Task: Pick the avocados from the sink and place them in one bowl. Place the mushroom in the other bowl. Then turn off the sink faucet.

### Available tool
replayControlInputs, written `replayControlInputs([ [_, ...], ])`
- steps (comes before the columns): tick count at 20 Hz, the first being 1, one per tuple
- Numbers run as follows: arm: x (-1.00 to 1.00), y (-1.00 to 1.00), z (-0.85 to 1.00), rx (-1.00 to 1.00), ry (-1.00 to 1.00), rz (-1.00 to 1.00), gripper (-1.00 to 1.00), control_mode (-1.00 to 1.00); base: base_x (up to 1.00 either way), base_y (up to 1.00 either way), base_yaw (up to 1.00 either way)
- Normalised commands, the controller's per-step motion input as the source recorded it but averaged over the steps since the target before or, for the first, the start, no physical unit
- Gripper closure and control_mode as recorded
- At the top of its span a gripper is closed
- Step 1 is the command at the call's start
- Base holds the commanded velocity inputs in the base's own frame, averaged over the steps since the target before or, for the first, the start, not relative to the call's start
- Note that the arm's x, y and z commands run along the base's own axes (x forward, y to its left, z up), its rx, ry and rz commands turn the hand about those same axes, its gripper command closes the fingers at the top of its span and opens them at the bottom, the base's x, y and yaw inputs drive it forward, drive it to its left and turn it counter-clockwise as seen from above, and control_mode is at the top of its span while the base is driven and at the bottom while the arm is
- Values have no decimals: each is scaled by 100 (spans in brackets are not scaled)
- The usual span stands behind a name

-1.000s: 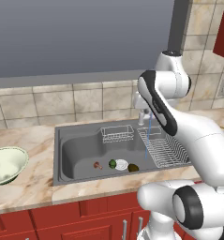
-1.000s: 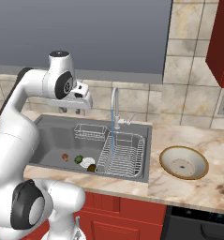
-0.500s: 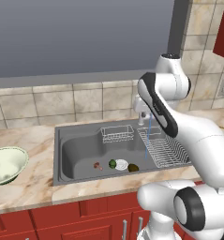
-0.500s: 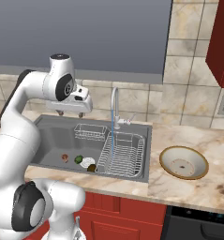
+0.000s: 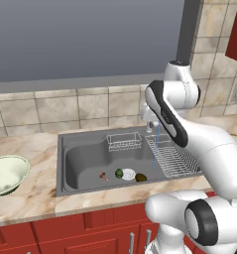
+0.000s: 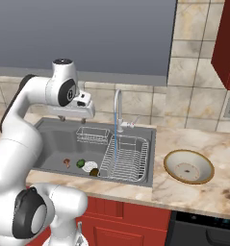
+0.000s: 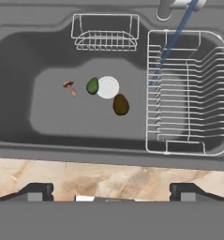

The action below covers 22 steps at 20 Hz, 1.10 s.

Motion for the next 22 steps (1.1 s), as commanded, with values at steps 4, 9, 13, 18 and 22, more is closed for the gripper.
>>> replayControlInputs([
  [4, -9, 1, -12, 0, 0, 0, -100, -100, 0, 0, 0],
  [9, -14, 8, -19, 0, -1, 0, -100, -100, 0, 0, 0],
  [13, -11, 3, -23, 0, 0, 0, -100, -100, 0, 0, 0],
  [18, -3, 6, -24, 0, 0, 0, -100, -100, 0, 0, 0],
  [22, 0, 12, -20, 0, 0, 0, -100, -100, 0, 0, 0],
])
